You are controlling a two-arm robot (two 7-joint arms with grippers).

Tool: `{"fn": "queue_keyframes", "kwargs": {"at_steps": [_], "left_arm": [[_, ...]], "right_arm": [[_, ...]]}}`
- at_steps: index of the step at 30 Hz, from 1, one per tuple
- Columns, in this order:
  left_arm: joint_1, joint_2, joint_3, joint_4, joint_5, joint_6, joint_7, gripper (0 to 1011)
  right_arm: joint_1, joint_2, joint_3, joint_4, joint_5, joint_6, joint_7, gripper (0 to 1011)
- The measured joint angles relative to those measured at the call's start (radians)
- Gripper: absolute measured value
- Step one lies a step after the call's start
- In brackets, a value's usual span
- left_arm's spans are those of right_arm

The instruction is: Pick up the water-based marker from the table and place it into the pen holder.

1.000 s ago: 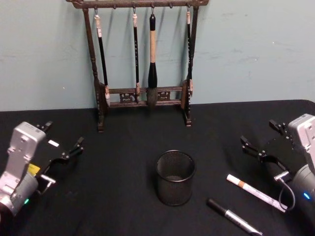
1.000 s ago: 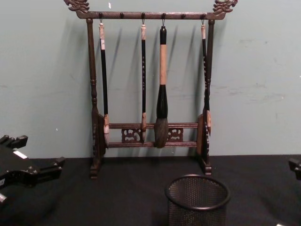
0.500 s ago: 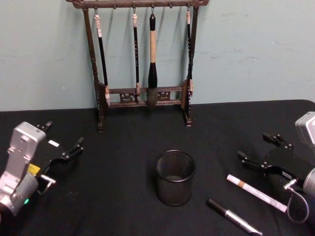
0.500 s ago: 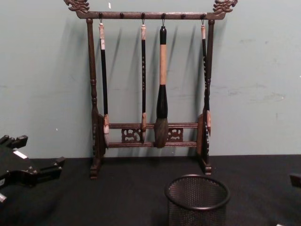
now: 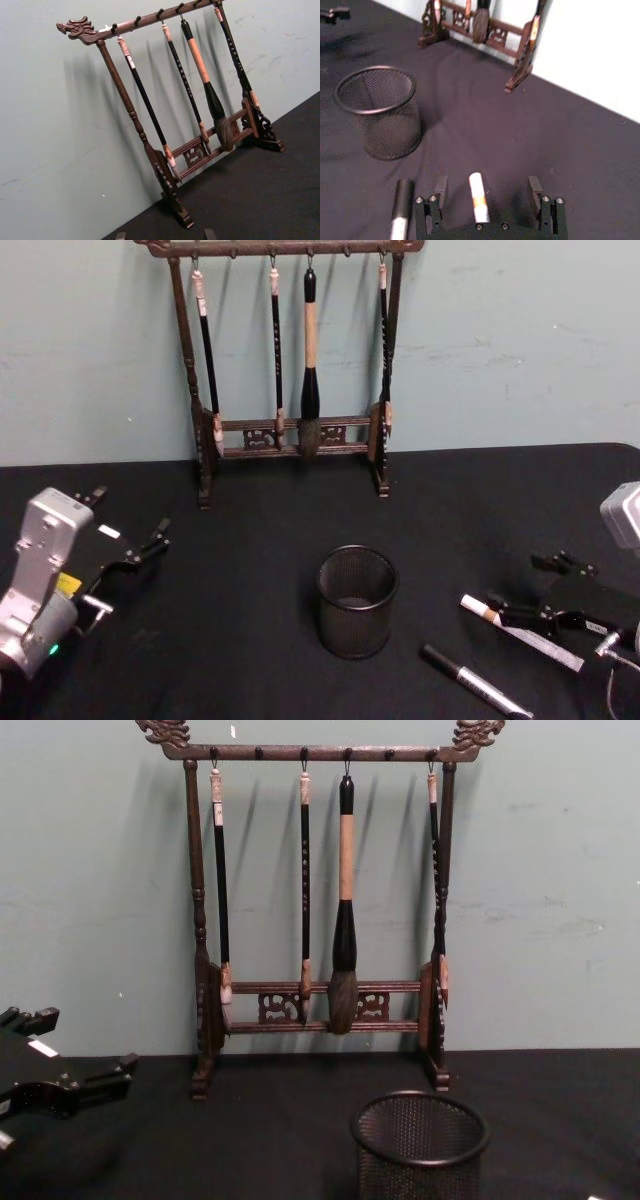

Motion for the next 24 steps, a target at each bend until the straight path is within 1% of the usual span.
{"fn": "queue_keyframes", "kwargs": {"at_steps": [4,5,7,8,12,18,20,22,23,24], "left_arm": [[0.0,0.0,0.0,0.0,0.0,0.0,0.0,1008],[0.0,0.0,0.0,0.0,0.0,0.0,0.0,1008],[0.0,0.0,0.0,0.0,0.0,0.0,0.0,1008],[0.0,0.0,0.0,0.0,0.0,0.0,0.0,1008],[0.0,0.0,0.0,0.0,0.0,0.0,0.0,1008],[0.0,0.0,0.0,0.0,0.0,0.0,0.0,1006],[0.0,0.0,0.0,0.0,0.0,0.0,0.0,1008],[0.0,0.0,0.0,0.0,0.0,0.0,0.0,1008],[0.0,0.0,0.0,0.0,0.0,0.0,0.0,1006],[0.0,0.0,0.0,0.0,0.0,0.0,0.0,1008]], "right_arm": [[-0.008,0.022,0.006,-0.012,0.002,0.045,0.043,1000],[-0.008,0.022,0.006,-0.012,0.002,0.045,0.043,1000],[-0.009,0.035,0.005,-0.015,-0.001,0.06,0.061,1000],[-0.009,0.045,-0.001,-0.015,-0.01,0.071,0.077,1000],[-0.003,0.059,-0.013,-0.014,-0.028,0.083,0.099,1000],[0.008,0.067,-0.028,-0.002,-0.046,0.092,0.128,1000],[0.017,0.066,-0.037,0.01,-0.055,0.096,0.137,1000],[0.017,0.066,-0.037,0.01,-0.055,0.096,0.137,1000],[0.025,0.062,-0.045,0.021,-0.059,0.1,0.145,1000],[0.025,0.062,-0.045,0.021,-0.059,0.1,0.145,1000]]}}
